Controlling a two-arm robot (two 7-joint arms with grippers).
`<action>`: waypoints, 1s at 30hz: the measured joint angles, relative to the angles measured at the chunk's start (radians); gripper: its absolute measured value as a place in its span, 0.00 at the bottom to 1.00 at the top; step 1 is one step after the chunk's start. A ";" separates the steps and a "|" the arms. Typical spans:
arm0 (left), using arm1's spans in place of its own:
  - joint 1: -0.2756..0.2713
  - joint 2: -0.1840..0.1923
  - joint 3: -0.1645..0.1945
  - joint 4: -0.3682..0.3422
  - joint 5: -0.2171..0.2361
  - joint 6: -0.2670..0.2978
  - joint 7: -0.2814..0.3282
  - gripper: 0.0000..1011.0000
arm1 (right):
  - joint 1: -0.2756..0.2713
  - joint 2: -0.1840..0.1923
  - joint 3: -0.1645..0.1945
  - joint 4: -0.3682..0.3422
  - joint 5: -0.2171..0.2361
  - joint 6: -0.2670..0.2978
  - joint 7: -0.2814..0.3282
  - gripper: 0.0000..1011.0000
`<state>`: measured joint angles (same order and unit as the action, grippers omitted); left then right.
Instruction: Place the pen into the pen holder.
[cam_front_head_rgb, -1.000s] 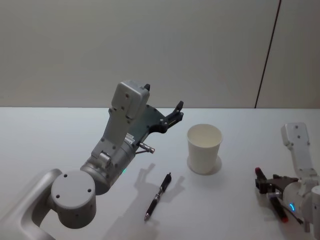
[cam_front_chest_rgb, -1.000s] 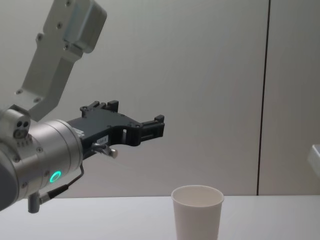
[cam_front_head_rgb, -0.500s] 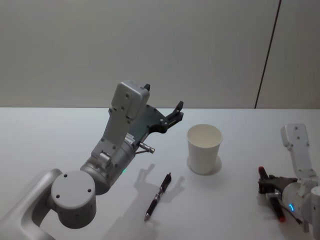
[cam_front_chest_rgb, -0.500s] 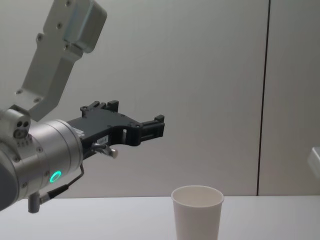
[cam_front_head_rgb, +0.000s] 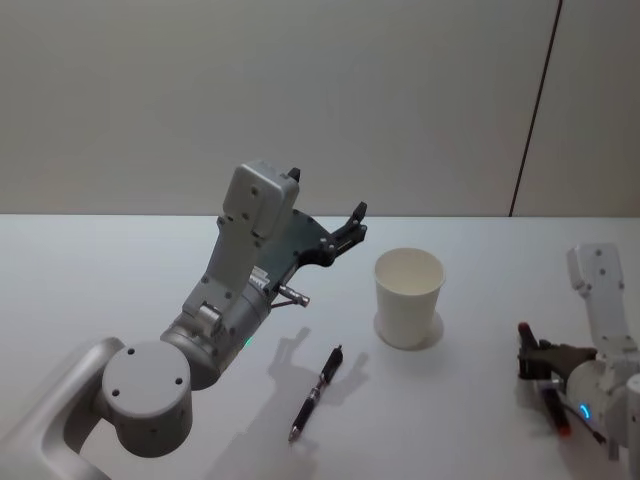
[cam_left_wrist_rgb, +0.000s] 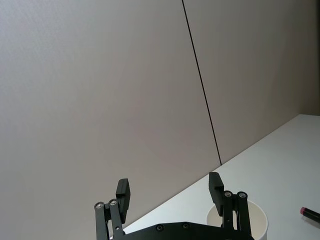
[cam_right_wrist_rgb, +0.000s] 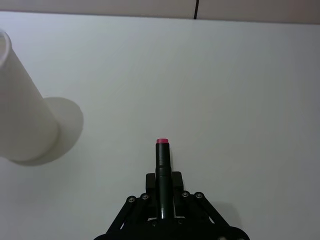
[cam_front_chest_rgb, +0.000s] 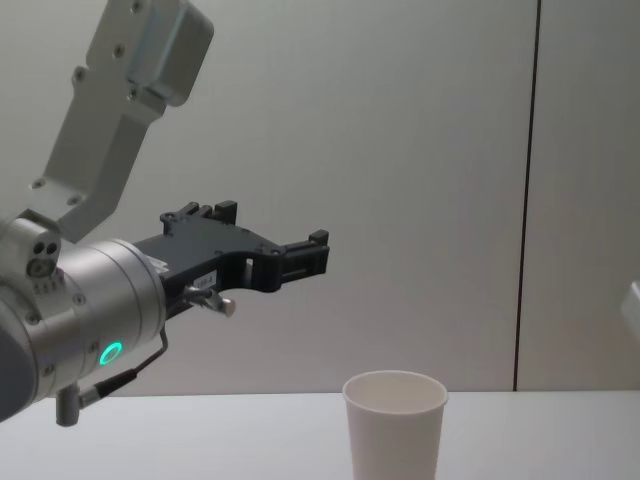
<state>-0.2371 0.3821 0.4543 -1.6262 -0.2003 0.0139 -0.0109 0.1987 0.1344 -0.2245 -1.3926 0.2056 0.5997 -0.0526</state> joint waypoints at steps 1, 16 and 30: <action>0.000 0.000 0.000 0.000 0.000 0.000 0.000 0.99 | -0.001 0.001 0.000 -0.003 -0.001 -0.007 0.001 0.18; 0.000 0.000 0.000 0.000 0.000 0.000 0.000 0.99 | -0.032 0.017 0.009 -0.075 -0.024 -0.152 0.025 0.18; 0.000 0.000 0.000 0.000 0.000 0.000 0.000 0.99 | -0.048 0.033 0.018 -0.128 -0.038 -0.347 0.083 0.18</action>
<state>-0.2371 0.3821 0.4542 -1.6262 -0.2004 0.0139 -0.0109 0.1510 0.1670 -0.2068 -1.5204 0.1676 0.2529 0.0302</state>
